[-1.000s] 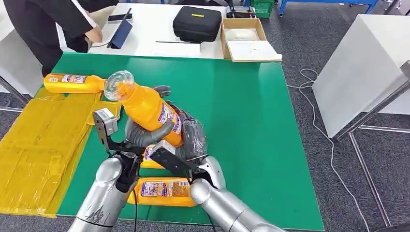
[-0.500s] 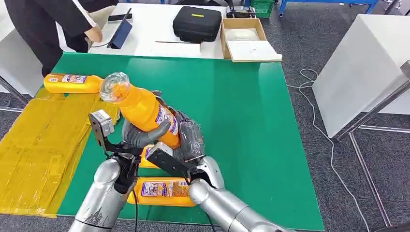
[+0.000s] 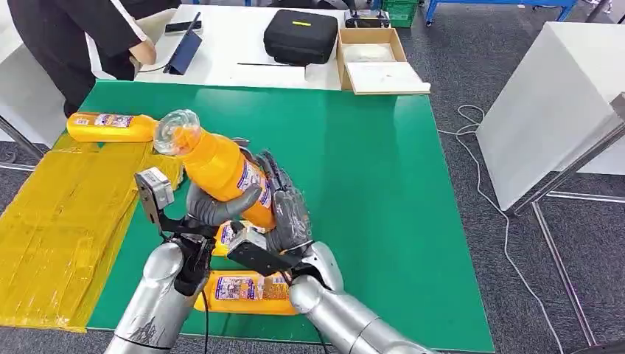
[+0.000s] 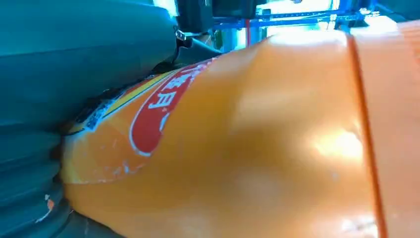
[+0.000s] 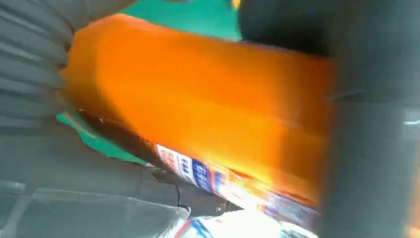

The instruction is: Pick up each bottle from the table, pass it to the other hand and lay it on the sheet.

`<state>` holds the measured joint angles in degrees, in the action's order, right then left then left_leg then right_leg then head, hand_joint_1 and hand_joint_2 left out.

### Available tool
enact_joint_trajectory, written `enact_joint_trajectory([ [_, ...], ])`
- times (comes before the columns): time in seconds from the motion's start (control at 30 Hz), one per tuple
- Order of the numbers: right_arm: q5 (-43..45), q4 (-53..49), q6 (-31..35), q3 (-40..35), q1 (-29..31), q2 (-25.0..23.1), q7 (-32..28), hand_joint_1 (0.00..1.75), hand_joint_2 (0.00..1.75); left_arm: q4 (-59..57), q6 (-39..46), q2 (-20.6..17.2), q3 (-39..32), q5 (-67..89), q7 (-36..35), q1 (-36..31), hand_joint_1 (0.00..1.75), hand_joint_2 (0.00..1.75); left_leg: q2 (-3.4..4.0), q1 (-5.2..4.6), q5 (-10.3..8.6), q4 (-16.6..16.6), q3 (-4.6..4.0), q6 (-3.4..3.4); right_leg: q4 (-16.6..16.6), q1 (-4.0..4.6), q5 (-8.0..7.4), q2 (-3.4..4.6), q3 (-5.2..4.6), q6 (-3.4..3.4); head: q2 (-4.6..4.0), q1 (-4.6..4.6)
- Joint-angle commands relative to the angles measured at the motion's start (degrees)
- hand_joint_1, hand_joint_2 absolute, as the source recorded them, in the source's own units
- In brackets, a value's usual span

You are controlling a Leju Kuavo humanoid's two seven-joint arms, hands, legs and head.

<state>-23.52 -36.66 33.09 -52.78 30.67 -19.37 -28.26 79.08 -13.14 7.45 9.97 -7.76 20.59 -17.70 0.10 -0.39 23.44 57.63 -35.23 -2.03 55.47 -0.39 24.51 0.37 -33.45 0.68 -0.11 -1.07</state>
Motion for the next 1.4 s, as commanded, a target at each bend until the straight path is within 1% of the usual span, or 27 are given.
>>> enact_joint_trajectory([
  [0.03,-6.7,-20.1,-5.1,5.6,-8.2,6.0,0.4,0.0,1.75,-1.7,2.2,-1.1,-0.9,0.1,-0.2,-2.8,1.75,1.75,-0.23,0.06,0.01,0.0,0.06,0.12,0.0,0.05,0.06,-0.24,0.15,-0.03,0.0,0.0],
  [0.13,-12.3,-34.1,-6.1,8.5,-13.8,10.9,4.6,0.0,1.75,-2.2,3.6,-1.7,-3.6,0.8,-0.1,-2.4,1.75,1.75,-0.29,0.04,0.03,0.0,0.11,0.15,0.0,0.03,0.1,-0.3,0.2,-0.03,0.0,-0.02],
  [0.2,-15.8,-40.6,-5.4,9.8,-17.3,13.9,5.6,0.0,1.75,-2.0,6.8,-1.8,-5.0,4.1,1.1,-1.8,1.75,1.75,-0.27,0.04,0.05,0.0,0.11,0.16,0.0,0.02,0.1,-0.26,0.24,-0.02,0.0,0.0],
  [0.3,-20.4,-49.8,-2.9,10.6,-21.6,18.5,7.7,0.0,1.75,-1.5,17.0,-2.1,-8.3,15.0,3.3,-1.6,1.75,1.75,-0.28,0.01,0.02,-0.1,0.07,0.11,-0.1,0.01,0.09,-0.26,0.22,-0.01,0.0,-0.02],
  [0.33,-20.5,-51.4,-2.6,10.8,-22.1,19.5,8.1,0.0,1.75,-1.1,18.2,-2.4,-9.1,16.2,3.4,-1.4,1.75,1.75,-0.25,0.02,0.07,0.0,0.11,0.14,0.0,0.01,0.12,-0.24,0.26,-0.01,0.0,-0.02],
  [0.43,-20.3,-52.8,-2.6,11.2,-22.3,20.1,8.6,0.0,1.75,-0.6,19.3,-2.6,-10.2,18.0,3.4,-1.2,1.75,1.75,-0.15,0.0,0.04,0.0,0.0,0.12,0.0,-0.01,0.06,-0.13,0.16,-0.01,0.0,0.0],
  [0.47,-20.1,-53.5,-2.5,11.4,-22.5,20.4,8.8,0.0,1.75,-0.5,21.0,-2.7,-10.7,19.4,3.7,-1.0,1.75,1.75,-0.15,-0.02,0.09,0.0,0.08,0.17,0.0,-0.03,0.11,-0.13,0.23,-0.02,0.0,0.0],
  [0.5,-17.8,-56.1,-0.7,12.6,-23.5,21.3,7.8,0.0,1.75,0.0,24.4,-3.0,-11.9,22.4,4.0,-0.6,1.75,1.75,-0.08,-0.01,0.05,0.0,-0.02,0.12,0.0,-0.01,0.05,-0.06,0.14,-0.02,0.0,0.0],
  [0.6,-17.2,-57.2,-0.6,13.0,-23.8,22.0,7.5,0.0,1.75,0.2,24.2,-3.4,-12.5,22.1,3.8,-0.3,1.75,1.75,-0.1,-0.01,0.04,0.0,-0.04,0.11,0.0,-0.01,0.05,-0.08,0.1,-0.02,0.0,0.0],
  [0.63,-17.1,-58.0,1.1,14.0,-24.5,22.0,7.0,0.0,1.75,0.5,24.8,-3.4,-13.0,22.9,4.0,0.0,1.75,1.75,-0.14,-0.01,0.08,0.0,0.08,0.17,0.0,-0.02,0.11,-0.12,0.2,-0.04,0.0,-0.02],
  [0.67,-15.7,-59.1,3.2,14.8,-25.3,22.3,5.7,0.0,1.75,0.4,26.1,-3.6,-13.7,23.9,4.1,0.0,1.75,1.75,-0.11,-0.01,0.03,0.0,-0.01,0.12,0.0,-0.02,0.05,-0.08,0.09,-0.03,0.0,-0.02],
  [0.7,-12.3,-61.1,5.1,15.8,-26.6,23.0,3.6,0.0,1.75,-0.2,26.7,-4.2,-14.5,24.1,4.0,-0.1,1.75,1.75,-0.1,0.0,0.1,0.0,0.13,0.2,0.0,-0.01,0.11,-0.08,0.21,-0.05,0.0,-0.04],
  [0.77,-10.6,-63.0,6.9,18.2,-29.1,23.4,1.6,0.0,1.75,-1.5,28.9,-5.0,-15.9,24.7,4.5,-0.3,1.75,1.75,-0.13,0.0,0.02,0.0,-0.03,0.1,0.0,-0.02,0.04,-0.1,0.06,-0.02,0.0,-0.02],
  [0.8,-9.9,-63.5,6.9,19.5,-30.3,23.3,0.4,0.0,1.75,-2.6,31.2,-5.7,-16.5,26.4,5.2,-0.5,1.75,1.75,-0.22,-0.01,0.08,0.0,0.14,0.19,0.0,-0.03,0.13,-0.2,0.25,-0.05,0.0,-0.02],
  [0.87,-9.6,-63.6,6.9,19.8,-30.6,23.4,-0.1,0.0,1.75,-3.2,31.4,-6.2,-16.9,26.6,5.3,-0.7,1.75,1.75,-0.12,0.0,0.03,-0.1,0.01,0.1,-0.1,-0.03,0.04,-0.1,0.09,-0.02,0.0,0.0],
  [0.93,-9.5,-63.5,6.9,19.8,-30.6,23.4,-0.1,0.0,1.75,-3.3,31.4,-6.1,-16.8,26.6,5.3,-0.9,1.75,1.75,-0.02,0.02,0.09,0.0,0.11,0.16,0.0,-0.01,0.06,-0.01,0.17,-0.04,0.0,0.0],
  [1.03,-9.5,-63.5,6.9,19.8,-30.6,23.4,-0.1,0.0,1.75,-3.3,31.4,-6.1,-16.8,26.6,5.3,-0.9,1.75,1.75,-0.16,-0.02,0.03,0.0,0.06,0.15,0.0,-0.04,0.08,-0.17,0.1,-0.03,0.0,-0.02],
  [1.07,-9.5,-62.8,6.9,20.0,-30.3,22.8,-0.5,0.0,1.75,-3.9,33.3,-6.1,-16.5,28.2,5.1,-1.2,1.75,1.75,-0.13,0.02,0.02,0.0,-0.01,0.12,0.0,0.01,0.04,-0.13,0.02,-0.03,0.0,-0.02],
  [1.1,-9.3,-62.9,6.9,20.7,-30.7,22.7,-1.0,0.0,1.75,-5.2,36.8,-6.8,-16.2,32.1,4.8,-1.7,1.75,1.75,-0.1,0.04,0.02,0.0,-0.02,0.11,0.0,0.02,0.02,-0.09,0.02,-0.03,0.0,0.0],
  [1.13,-9.3,-63.0,6.9,21.3,-31.0,22.7,-1.4,0.0,1.75,-6.4,39.9,-7.4,-15.7,35.8,4.6,-2.2,1.75,1.75,-0.15,0.03,0.11,0.0,0.25,0.27,0.0,0.01,0.13,-0.16,0.28,-0.06,0.0,-0.02],
  [1.17,-9.0,-63.3,6.9,22.0,-31.4,22.9,-1.8,0.0,1.75,-8.2,45.6,-8.4,-14.7,43.6,3.5,-2.9,1.75,1.75,-0.09,0.0,0.03,0.0,0.05,0.14,0.0,-0.01,0.03,-0.09,0.08,-0.02,0.0,-0.02],
  [1.23,-8.3,-63.6,6.9,22.6,-31.7,23.4,-2.2,0.0,1.75,-11.4,49.5,-9.3,-13.5,52.0,1.8,-4.5,1.75,1.75,-0.16,0.02,0.04,0.0,0.1,0.18,0.0,0.01,0.06,-0.15,0.14,-0.04,0.0,-0.02],
  [1.27,-8.2,-63.6,6.9,22.7,-32.0,23.7,-2.3,0.0,1.75,-14.4,52.1,-9.8,-12.9,58.4,-0.7,-5.9,1.75,1.75,-0.24,0.01,0.01,-0.1,0.07,0.16,0.0,0.0,0.06,-0.24,0.12,-0.03,0.0,0.0],
  [1.3,-8.2,-63.6,6.9,22.7,-32.3,23.8,-2.4,0.0,1.75,-16.0,53.1,-10.0,-12.8,61.1,-1.5,-6.6,1.75,1.75,-0.23,0.0,-0.02,-0.1,0.01,0.11,0.0,0.0,0.04,-0.23,0.04,-0.03,0.0,-0.02],
  [1.33,-8.2,-63.6,6.9,22.7,-33.2,24.1,-2.7,0.0,1.75,-17.0,53.1,-9.4,-15.2,69.6,-3.5,-7.2,1.75,1.75,-0.33,0.01,0.01,-0.1,0.14,0.19,0.0,0.01,0.1,-0.33,0.19,-0.05,0.0,0.0],
  [1.37,-8.1,-63.7,6.9,22.7,-34.3,24.3,-3.3,0.0,1.75,-17.6,53.1,-8.6,-18.5,77.1,-4.6,-7.3,1.75,1.75,-0.27,0.0,0.0,-0.1,0.1,0.16,-0.1,0.01,0.07,-0.27,0.13,-0.04,0.0,-0.02],
  [1.4,-8.3,-63.8,6.9,22.7,-34.9,24.3,-3.5,0.0,1.75,-18.1,53.1,-8.5,-19.8,79.9,-4.9,-7.4,1.75,1.75,-0.18,0.01,0.01,-0.1,0.05,0.12,-0.1,0.02,0.04,-0.17,0.08,-0.03,0.0,0.0],
])
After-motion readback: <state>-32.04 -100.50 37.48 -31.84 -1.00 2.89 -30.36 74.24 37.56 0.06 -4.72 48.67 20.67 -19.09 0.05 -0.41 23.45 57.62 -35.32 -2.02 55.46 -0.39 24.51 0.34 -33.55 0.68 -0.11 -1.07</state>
